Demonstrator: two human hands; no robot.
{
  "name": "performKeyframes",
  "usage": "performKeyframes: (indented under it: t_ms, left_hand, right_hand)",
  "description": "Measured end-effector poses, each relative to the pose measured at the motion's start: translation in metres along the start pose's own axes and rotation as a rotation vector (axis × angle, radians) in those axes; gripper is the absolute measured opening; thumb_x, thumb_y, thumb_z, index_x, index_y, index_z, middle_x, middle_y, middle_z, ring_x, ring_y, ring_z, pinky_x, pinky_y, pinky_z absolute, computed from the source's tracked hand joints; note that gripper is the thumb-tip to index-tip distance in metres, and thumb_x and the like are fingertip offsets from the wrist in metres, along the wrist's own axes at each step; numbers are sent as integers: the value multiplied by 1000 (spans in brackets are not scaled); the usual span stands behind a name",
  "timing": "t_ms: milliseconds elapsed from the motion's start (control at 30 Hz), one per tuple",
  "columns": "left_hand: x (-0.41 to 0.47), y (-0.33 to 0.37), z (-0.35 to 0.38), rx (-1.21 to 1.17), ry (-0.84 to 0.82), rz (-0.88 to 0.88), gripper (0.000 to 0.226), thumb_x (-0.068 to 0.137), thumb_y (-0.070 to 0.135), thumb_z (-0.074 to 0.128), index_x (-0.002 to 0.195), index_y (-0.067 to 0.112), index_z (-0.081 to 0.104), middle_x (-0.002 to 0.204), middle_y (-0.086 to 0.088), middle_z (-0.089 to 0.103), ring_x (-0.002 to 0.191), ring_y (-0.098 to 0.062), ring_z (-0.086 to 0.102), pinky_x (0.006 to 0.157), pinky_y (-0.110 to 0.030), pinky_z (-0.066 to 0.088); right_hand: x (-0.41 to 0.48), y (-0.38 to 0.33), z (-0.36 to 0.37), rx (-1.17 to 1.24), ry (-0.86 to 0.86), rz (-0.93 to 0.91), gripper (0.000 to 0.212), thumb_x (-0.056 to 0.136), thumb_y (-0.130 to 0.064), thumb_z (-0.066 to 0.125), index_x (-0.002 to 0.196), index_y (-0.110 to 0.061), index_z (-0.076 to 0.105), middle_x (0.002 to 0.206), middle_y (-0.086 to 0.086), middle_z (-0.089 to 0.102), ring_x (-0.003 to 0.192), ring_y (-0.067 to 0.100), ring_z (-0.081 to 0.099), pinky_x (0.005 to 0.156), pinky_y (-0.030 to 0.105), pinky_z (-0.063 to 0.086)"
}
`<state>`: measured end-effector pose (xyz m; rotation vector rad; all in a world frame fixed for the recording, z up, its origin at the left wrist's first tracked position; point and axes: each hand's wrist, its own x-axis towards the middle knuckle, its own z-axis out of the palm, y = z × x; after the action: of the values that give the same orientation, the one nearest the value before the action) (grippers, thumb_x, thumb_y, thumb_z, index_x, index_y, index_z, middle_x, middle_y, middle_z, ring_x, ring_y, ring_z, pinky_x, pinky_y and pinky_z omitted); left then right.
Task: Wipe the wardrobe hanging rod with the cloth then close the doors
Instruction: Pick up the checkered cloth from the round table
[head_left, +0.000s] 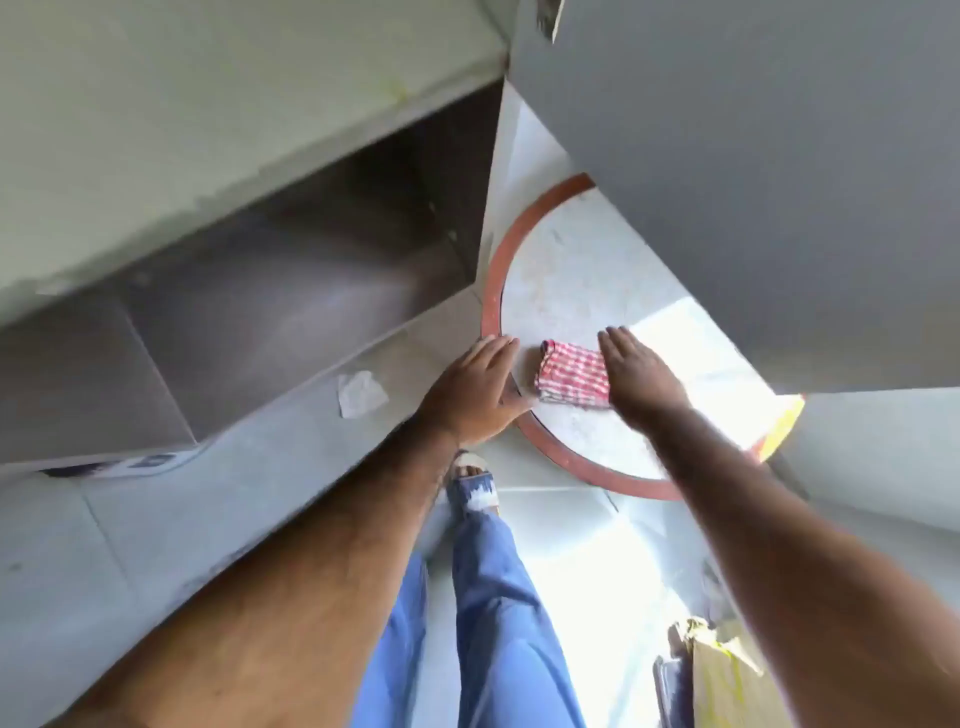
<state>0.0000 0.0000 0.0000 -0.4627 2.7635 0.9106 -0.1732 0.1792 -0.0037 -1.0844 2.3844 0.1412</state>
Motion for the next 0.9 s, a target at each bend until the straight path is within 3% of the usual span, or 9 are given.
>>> performKeyframes:
  t_ms: [167,267,367,400,467,567,667,767,900]
  left_hand:
    - [77,-1,68,23,-20,16,55,103,21,54,154,4,42,164,-11,39,155,-25,31,129,-38,24]
    - [110,3,88,46,-56,-23,52,105,18,48,155,5,40,163,-12,39,154,-27,32,127,-43,31]
    - [124,6,98,58,-99,-130,43,98,5,52,141,9,55,139,-10,61,131,-28,57,97,-39,53]
    - [125,8,100,61,-104,-148,42,93,0,55,133,9,60,129,-9,64,121,-28,62,84,-34,51]
    - [122,9,99,54,-129,-180,41,88,-4,60,126,10,64,122,-7,65,109,-27,66,74,-30,44]
    - [108,5,82,44,-178,-223,33,91,-1,62,124,6,67,122,-10,63,109,-29,66,84,-37,56]
    - [83,-4,47,-1,-154,-254,31,91,2,62,121,1,70,121,-17,66,110,-33,66,96,-38,56]
    - [51,-11,-5,-53,-87,-284,22,85,5,69,107,4,70,114,-18,68,101,-35,66,78,-31,52]
    - [15,-12,-90,-107,-25,-331,22,78,15,79,88,14,59,96,-12,73,85,-32,68,62,-31,46]
  right_hand:
    - [47,32,46,118,-9,185,51,105,1,37,157,1,36,161,22,43,151,35,41,125,44,36]
    - [58,37,67,100,-28,193,41,105,-3,39,145,-3,48,138,25,59,127,43,60,106,50,52]
    - [63,35,79,116,17,222,34,101,-1,45,133,-3,59,124,25,60,116,44,61,98,50,56]
    - [63,32,79,117,22,228,33,99,1,47,129,-1,61,122,25,60,115,45,61,98,51,57]
    - [62,26,76,132,15,231,30,95,3,49,120,4,65,120,27,59,111,46,61,98,51,57]
    - [59,8,58,185,-17,212,25,91,2,53,112,4,68,118,27,59,109,44,62,95,47,57]
    - [53,-18,30,188,-54,169,22,91,1,54,110,-2,66,116,23,64,106,40,64,83,40,52]
    - [43,-53,-7,200,-58,115,17,92,-1,56,105,-10,63,103,19,68,86,33,63,69,34,44]
    - [27,-101,-78,236,2,10,14,95,-9,67,107,-12,71,99,15,75,82,33,69,75,34,59]
